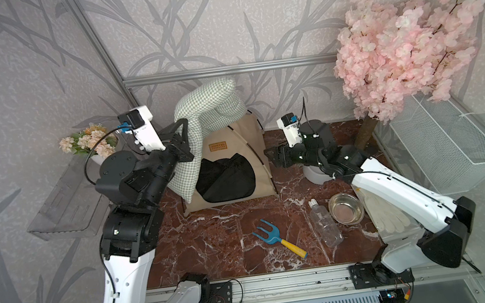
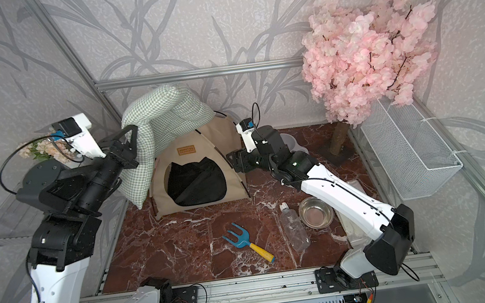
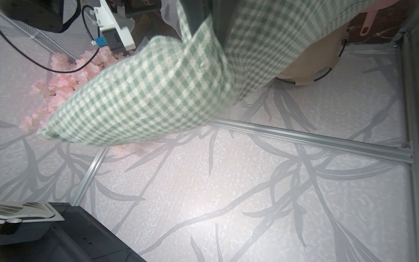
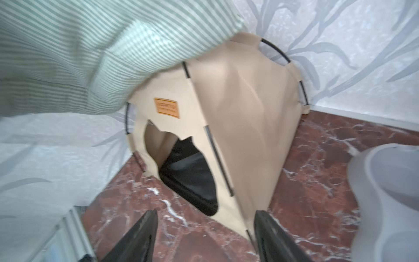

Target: Place the tent at the center of the board, then place the cushion in the tent.

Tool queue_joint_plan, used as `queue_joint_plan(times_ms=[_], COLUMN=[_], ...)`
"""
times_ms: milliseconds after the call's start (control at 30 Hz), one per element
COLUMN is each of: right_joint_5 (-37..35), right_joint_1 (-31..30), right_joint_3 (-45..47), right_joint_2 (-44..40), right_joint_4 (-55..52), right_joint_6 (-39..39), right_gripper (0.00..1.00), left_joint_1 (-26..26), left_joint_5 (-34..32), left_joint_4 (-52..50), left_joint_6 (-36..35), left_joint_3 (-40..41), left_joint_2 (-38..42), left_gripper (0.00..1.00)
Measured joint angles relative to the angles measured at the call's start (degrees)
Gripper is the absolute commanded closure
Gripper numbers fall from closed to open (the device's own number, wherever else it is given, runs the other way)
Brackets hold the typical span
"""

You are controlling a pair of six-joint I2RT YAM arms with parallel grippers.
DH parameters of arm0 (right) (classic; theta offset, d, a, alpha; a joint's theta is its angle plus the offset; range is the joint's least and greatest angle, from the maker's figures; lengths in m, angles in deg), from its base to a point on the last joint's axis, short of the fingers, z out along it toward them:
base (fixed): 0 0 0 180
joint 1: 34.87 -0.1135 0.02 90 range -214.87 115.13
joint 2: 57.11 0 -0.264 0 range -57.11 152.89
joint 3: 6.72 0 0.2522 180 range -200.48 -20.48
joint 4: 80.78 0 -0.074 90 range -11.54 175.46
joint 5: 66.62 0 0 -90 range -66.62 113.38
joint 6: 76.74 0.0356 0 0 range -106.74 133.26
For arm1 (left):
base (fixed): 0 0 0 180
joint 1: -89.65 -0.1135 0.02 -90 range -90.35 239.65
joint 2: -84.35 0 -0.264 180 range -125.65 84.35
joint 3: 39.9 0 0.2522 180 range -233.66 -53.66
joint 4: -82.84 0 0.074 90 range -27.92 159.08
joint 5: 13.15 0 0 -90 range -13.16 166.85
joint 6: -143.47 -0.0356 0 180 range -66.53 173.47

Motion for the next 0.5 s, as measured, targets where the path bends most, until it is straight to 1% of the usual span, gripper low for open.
queue_joint_plan(times_ms=[100, 167, 233, 367, 500], right_joint_5=[0.35, 0.59, 0.50, -2.45, -7.04], right_joint_1=[-5.51, -9.40, -11.82, -14.91, -17.81], right_joint_3=[0.13, -0.39, -1.81, -3.98, -3.98], right_joint_2=[-1.14, -0.46, 1.01, 3.43, 3.67], right_joint_4=[5.09, 8.59, 11.21, 16.65, 20.02], right_joint_6=[6.40, 10.78, 14.34, 20.68, 23.82], right_gripper=[0.14, 0.14, 0.15, 0.15, 0.15], left_joint_1=[0.04, 0.09, 0.17, 0.66, 1.44], left_joint_5=[4.04, 6.19, 8.11, 10.47, 11.82], left_joint_4=[3.91, 5.79, 7.67, 11.39, 13.55], left_joint_6=[2.84, 4.35, 5.66, 7.82, 9.09], left_joint_3=[8.26, 12.11, 15.34, 21.81, 27.30], left_joint_2=[3.45, 5.11, 6.58, 9.49, 11.19], left_gripper=[1.00, 1.00, 1.00, 1.00, 1.00])
